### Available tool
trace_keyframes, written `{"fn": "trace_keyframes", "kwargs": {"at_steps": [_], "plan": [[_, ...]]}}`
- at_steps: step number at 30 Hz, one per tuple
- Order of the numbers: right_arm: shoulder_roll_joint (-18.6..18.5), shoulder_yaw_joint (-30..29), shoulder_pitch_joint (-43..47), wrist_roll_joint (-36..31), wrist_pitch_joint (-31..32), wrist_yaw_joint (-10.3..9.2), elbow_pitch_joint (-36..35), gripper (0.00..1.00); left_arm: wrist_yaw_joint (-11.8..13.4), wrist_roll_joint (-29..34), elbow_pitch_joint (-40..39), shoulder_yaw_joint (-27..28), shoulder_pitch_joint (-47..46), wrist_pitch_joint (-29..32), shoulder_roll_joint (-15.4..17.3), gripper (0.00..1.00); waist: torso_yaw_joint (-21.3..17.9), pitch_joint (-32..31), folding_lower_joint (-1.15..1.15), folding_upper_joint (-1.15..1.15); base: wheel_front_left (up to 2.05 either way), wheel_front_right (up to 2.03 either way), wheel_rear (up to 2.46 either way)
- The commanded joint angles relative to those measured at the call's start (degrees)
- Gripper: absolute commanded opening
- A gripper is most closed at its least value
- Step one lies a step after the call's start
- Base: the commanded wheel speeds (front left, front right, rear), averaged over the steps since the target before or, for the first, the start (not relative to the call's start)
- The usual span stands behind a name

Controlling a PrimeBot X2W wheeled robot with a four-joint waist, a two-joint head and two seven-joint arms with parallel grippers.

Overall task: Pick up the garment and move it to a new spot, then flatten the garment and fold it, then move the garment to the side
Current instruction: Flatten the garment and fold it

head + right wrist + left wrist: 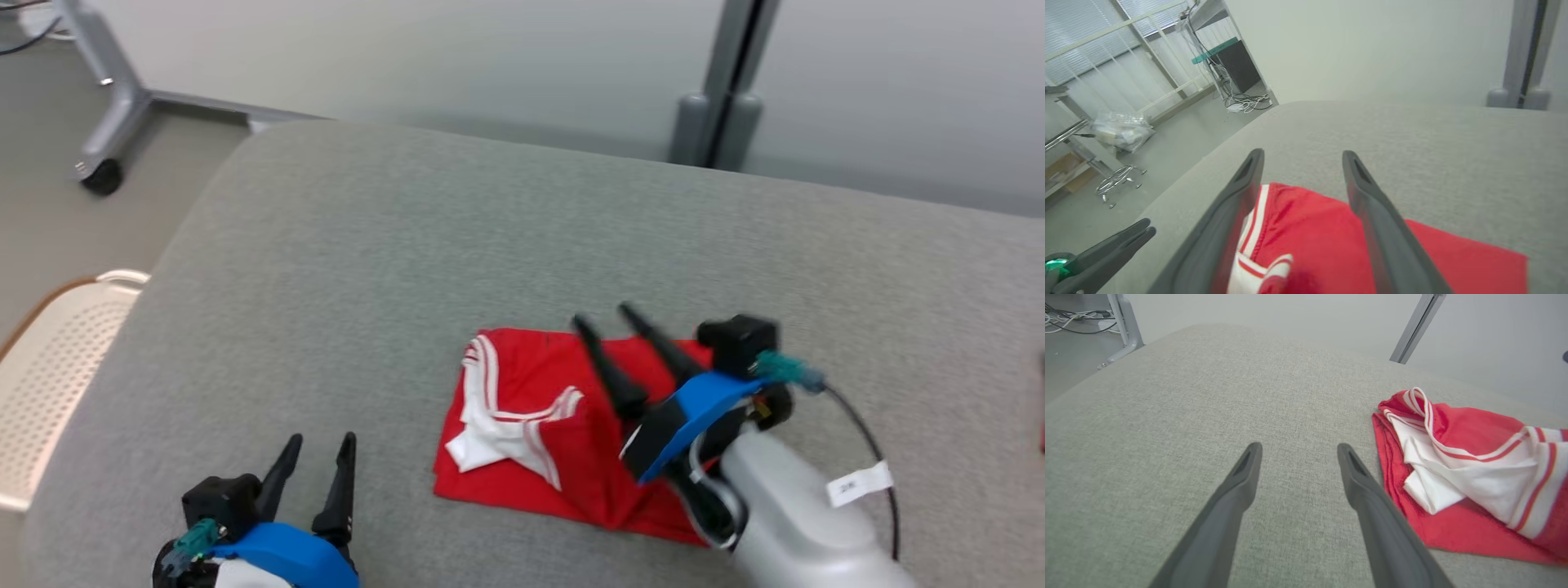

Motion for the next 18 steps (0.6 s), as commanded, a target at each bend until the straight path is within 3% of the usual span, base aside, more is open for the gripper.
{"fn": "trace_keyframes", "kwargs": {"at_steps": [1,6,10,18], "plan": [[-0.51,-3.10,0.08,-2.23,-0.30,0.00,-0.67,1.00,0.09,1.05,-0.39,1.28,-0.01,-0.12,-0.23,1.00,-2.68,-1.42,0.00,0.00,0.00,0.00,0.00],[-0.39,-19.51,6.46,-14.05,-0.32,0.00,-5.06,1.00,0.09,5.56,-1.72,7.74,1.30,-0.12,-1.56,1.00,-8.64,-2.06,0.00,0.00,0.00,0.00,0.00],[-0.31,-28.24,12.61,-20.77,-0.33,0.01,-9.93,1.00,0.09,8.80,-2.81,11.91,2.56,-0.12,-2.67,1.00,-12.52,-2.58,0.00,0.00,0.00,0.00,0.00],[-0.30,-32.78,22.06,-25.34,-0.34,0.01,-13.88,1.00,0.09,14.75,-3.77,18.09,5.52,-0.12,-4.66,1.00,-17.43,-5.01,0.00,0.00,0.00,0.00,0.00]]}}
